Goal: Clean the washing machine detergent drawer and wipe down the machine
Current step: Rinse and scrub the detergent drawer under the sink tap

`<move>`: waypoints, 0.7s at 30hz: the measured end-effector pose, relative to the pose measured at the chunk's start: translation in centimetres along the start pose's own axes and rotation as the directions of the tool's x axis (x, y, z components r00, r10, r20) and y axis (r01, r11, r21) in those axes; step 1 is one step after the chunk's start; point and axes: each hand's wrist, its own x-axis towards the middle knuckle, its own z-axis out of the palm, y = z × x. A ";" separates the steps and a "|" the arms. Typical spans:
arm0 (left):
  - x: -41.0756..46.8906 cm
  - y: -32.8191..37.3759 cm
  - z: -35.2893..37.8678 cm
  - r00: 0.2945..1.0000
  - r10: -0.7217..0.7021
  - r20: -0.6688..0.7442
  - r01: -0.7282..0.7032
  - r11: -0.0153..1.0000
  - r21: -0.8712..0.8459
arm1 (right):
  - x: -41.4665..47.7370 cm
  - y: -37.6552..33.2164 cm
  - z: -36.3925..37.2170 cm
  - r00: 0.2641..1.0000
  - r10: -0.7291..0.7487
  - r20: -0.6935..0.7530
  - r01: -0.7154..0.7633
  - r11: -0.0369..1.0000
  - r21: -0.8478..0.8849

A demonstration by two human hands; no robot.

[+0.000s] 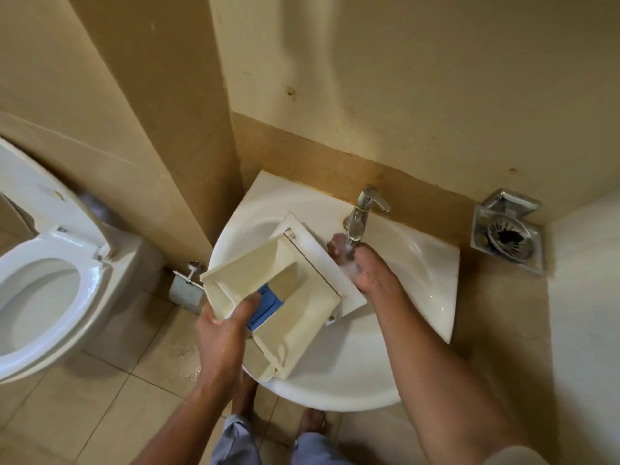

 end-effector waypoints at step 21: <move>-5.1 4.6 6.8 0.945 -0.320 0.073 0.327 0.937 -0.125 | -1.6 -2.2 -2.7 0.944 -0.327 0.038 0.041 0.002 -0.999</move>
